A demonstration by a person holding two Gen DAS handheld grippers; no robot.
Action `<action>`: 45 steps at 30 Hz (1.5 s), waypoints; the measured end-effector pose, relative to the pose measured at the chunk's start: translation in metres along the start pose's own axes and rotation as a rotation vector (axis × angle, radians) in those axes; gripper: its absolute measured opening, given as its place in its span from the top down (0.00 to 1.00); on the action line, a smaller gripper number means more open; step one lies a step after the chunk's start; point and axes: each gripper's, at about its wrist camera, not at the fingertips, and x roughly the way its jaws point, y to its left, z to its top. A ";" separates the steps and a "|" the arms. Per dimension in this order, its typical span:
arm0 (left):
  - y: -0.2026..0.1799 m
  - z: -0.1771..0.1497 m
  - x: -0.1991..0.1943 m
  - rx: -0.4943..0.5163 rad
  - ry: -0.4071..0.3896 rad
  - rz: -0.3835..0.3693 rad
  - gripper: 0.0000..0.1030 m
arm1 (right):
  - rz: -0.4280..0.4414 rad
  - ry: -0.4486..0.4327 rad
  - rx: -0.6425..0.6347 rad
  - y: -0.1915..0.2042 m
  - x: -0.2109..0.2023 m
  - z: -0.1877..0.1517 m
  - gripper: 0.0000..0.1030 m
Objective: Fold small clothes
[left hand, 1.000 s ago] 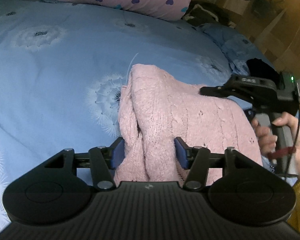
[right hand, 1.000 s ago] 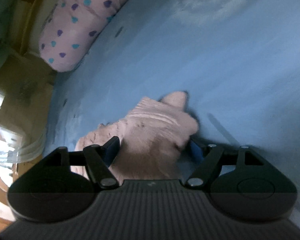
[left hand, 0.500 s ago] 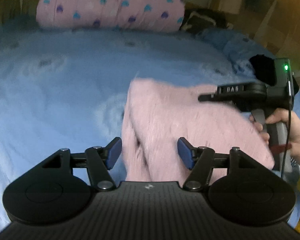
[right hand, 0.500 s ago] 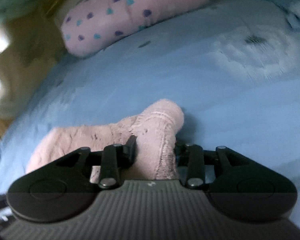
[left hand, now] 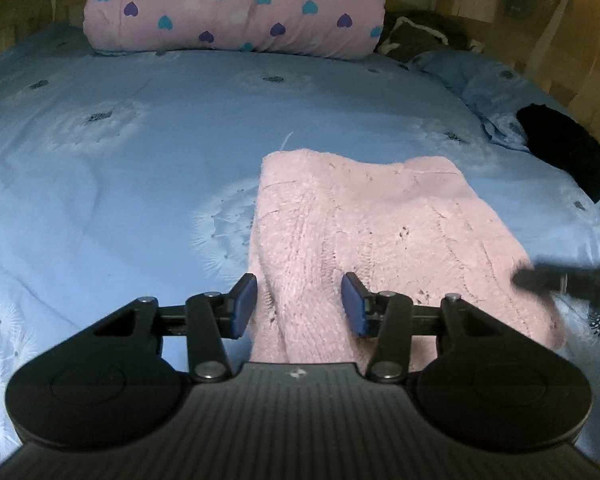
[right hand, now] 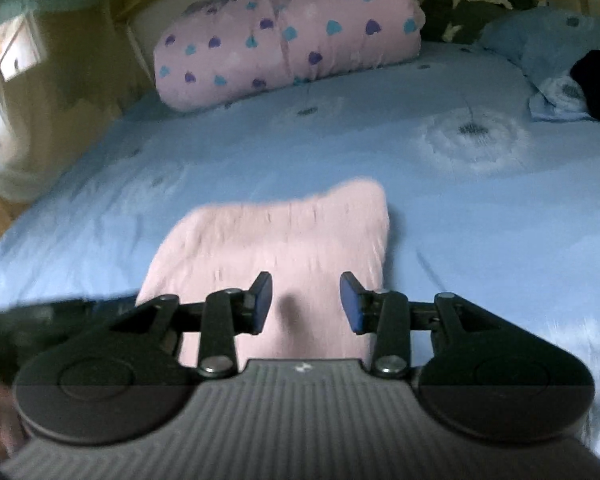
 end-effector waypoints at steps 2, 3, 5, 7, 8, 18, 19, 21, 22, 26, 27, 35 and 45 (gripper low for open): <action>0.002 0.001 0.003 -0.003 0.008 0.000 0.47 | -0.010 0.026 -0.001 0.003 -0.002 -0.020 0.61; 0.002 0.001 0.005 -0.006 0.010 0.000 0.47 | -0.024 0.029 -0.008 0.004 0.001 -0.028 0.61; 0.000 0.000 0.003 -0.004 0.009 0.012 0.47 | -0.047 -0.005 -0.044 0.006 0.006 -0.047 0.61; -0.003 0.001 -0.002 -0.002 0.006 0.026 0.47 | -0.069 -0.038 -0.078 0.013 0.005 -0.051 0.60; -0.003 0.000 -0.007 -0.014 0.003 0.028 0.46 | -0.075 -0.039 -0.084 0.015 0.005 -0.050 0.60; -0.001 -0.021 -0.055 -0.058 0.040 0.086 0.19 | -0.066 -0.088 -0.069 0.029 -0.033 -0.057 0.42; -0.002 -0.025 -0.060 -0.056 0.037 0.100 0.15 | -0.066 -0.091 -0.072 0.032 -0.035 -0.059 0.41; -0.005 -0.033 -0.067 -0.046 0.032 0.121 0.12 | -0.074 -0.093 -0.074 0.035 -0.040 -0.064 0.31; -0.008 -0.037 -0.069 -0.041 0.034 0.134 0.09 | -0.082 -0.090 -0.075 0.037 -0.042 -0.065 0.27; -0.019 -0.054 -0.071 -0.029 0.057 0.169 0.04 | -0.111 -0.099 -0.110 0.044 -0.048 -0.074 0.24; -0.021 -0.058 -0.070 -0.025 0.067 0.179 0.04 | -0.126 -0.098 -0.126 0.046 -0.048 -0.076 0.24; -0.036 -0.071 -0.055 -0.010 0.110 0.210 0.02 | -0.206 -0.079 -0.175 0.044 -0.039 -0.095 0.23; -0.044 -0.079 -0.040 0.016 0.137 0.246 0.00 | -0.225 -0.042 -0.128 0.030 -0.017 -0.110 0.24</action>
